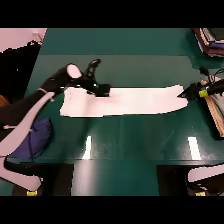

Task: Fold the shirts.

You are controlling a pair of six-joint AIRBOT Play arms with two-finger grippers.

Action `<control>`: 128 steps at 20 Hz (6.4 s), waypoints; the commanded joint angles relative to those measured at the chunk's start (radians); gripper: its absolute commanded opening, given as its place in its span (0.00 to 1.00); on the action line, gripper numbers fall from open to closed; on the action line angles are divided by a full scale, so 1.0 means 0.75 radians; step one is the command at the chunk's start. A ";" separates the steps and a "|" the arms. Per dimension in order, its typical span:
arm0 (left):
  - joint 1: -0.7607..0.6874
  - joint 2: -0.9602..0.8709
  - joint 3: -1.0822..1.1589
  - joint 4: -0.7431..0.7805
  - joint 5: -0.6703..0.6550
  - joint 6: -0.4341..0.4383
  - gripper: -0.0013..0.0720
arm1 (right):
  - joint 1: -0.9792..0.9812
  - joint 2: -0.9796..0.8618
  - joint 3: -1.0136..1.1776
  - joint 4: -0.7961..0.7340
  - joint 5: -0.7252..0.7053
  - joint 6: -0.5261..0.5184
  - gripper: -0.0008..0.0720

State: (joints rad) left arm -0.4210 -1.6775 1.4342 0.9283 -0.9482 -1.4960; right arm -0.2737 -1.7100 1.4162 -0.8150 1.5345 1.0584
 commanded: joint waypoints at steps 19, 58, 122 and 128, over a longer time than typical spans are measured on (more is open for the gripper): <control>-0.182 -0.382 0.367 -0.088 -0.022 -0.106 0.05 | 0.750 0.264 0.632 0.200 -0.062 0.195 0.03; 0.646 0.215 0.618 0.307 -0.530 -0.019 0.05 | 0.799 -0.169 -0.063 0.304 -0.401 0.184 0.80; 0.035 0.213 0.618 0.297 -0.443 0.084 0.05 | -1.054 0.740 -0.154 -0.341 -0.070 0.323 0.55; 0.035 0.213 0.618 0.296 -0.436 0.083 0.06 | -0.661 0.753 -0.154 0.078 -0.163 0.323 0.54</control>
State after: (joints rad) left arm -0.3946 -1.5173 1.8980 1.1511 -1.2720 -1.4342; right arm -0.9051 -1.1503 1.3056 -0.8940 1.4395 1.3014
